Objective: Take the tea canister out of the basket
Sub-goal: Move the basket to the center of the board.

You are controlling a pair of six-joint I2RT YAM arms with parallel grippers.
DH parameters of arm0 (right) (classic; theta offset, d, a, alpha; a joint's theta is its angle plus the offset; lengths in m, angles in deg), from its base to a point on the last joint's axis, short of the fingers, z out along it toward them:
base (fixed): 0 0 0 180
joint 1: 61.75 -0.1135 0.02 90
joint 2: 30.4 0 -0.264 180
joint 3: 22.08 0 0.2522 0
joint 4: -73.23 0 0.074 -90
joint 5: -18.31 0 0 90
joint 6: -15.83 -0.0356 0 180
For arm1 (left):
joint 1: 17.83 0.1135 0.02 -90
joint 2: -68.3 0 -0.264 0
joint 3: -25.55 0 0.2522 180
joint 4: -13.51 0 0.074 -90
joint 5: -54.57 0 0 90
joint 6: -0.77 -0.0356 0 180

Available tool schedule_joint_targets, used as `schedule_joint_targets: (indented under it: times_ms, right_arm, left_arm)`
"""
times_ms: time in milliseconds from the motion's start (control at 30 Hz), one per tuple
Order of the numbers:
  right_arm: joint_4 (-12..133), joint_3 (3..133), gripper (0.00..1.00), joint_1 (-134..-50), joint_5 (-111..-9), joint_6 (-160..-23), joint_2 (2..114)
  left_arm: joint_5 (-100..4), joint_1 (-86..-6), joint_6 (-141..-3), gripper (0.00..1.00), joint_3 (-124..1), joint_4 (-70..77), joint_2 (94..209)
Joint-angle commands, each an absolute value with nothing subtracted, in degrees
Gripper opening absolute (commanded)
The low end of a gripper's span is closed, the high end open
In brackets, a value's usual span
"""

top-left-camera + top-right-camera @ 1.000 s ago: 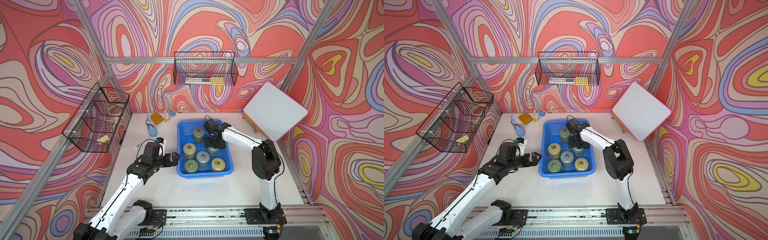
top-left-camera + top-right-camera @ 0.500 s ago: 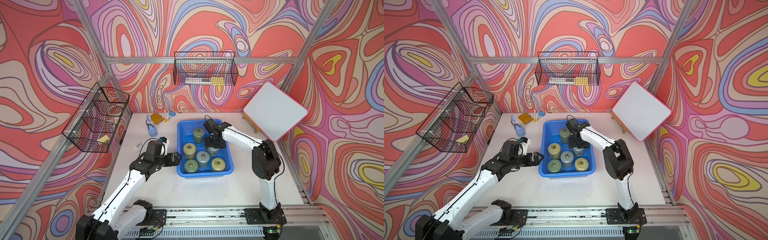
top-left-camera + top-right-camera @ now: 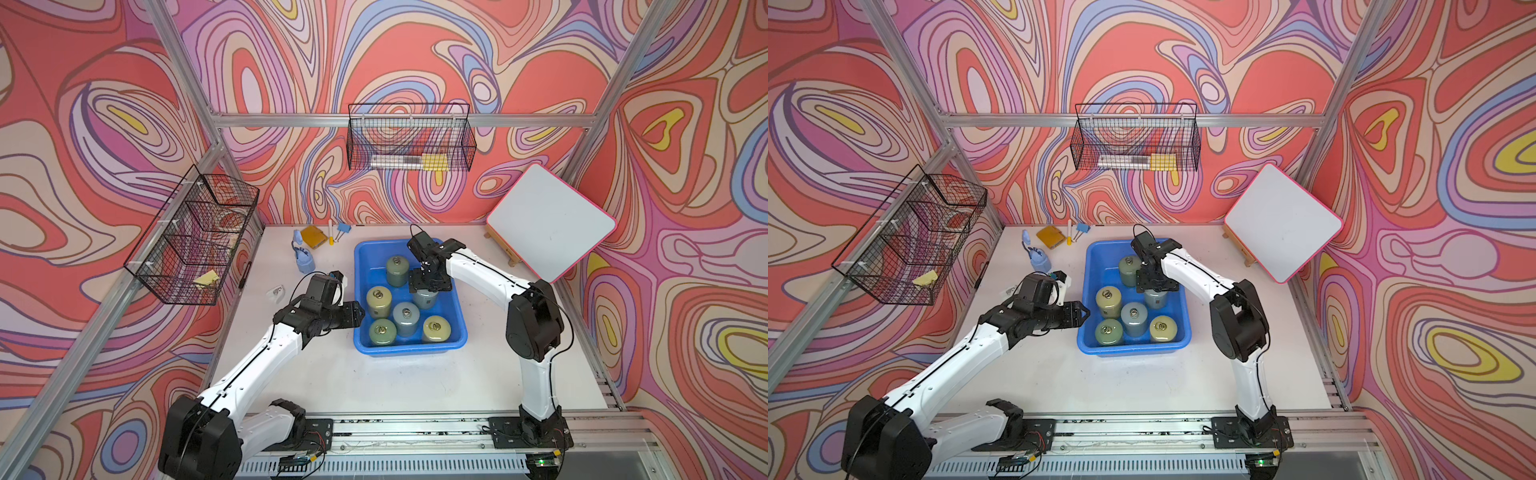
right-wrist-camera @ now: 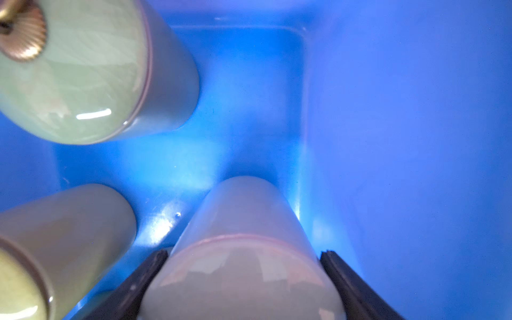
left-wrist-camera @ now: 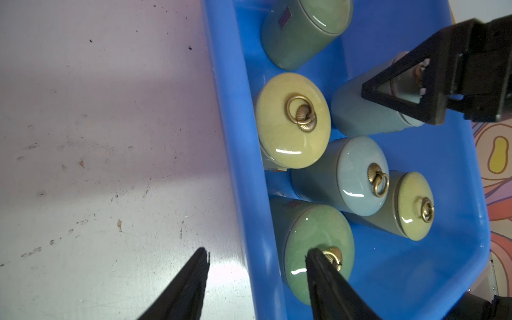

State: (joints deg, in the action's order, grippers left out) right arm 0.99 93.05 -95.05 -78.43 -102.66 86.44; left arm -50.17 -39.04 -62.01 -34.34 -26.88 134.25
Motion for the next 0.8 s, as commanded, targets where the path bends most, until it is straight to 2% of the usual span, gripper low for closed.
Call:
schedule_joint_targets:
  times_ms: [0,200,300,500,600,767]
  right_arm:
    - [1.11,95.57,0.65,-94.71,-80.10,-101.85,81.90]
    - [0.60,96.02,0.65,-94.71,-79.99,-101.42,79.80]
    - [0.32,96.18,0.65,-94.71,-80.00,-101.16,78.72]
    - [-0.58,96.96,0.65,-94.80,-79.77,-100.12,76.85]
    - [-1.33,97.88,0.65,-94.80,-80.24,-99.71,76.07]
    - [-2.57,99.08,0.65,-94.80,-80.74,-99.11,74.84]
  left_arm:
    - [-48.96,-40.06,-60.95,0.55,-35.75,-26.31,135.36]
    - [-48.13,-41.25,-60.61,0.45,-36.67,-26.29,137.77]
    - [-48.02,-41.43,-60.36,0.35,-36.73,-25.79,138.39]
    - [-48.80,-41.66,-59.63,0.08,-36.57,-23.71,139.48]
    - [-48.24,-41.82,-58.59,0.00,-36.22,-22.19,139.86]
    - [-46.85,-41.96,-56.28,0.00,-36.27,-20.34,140.70]
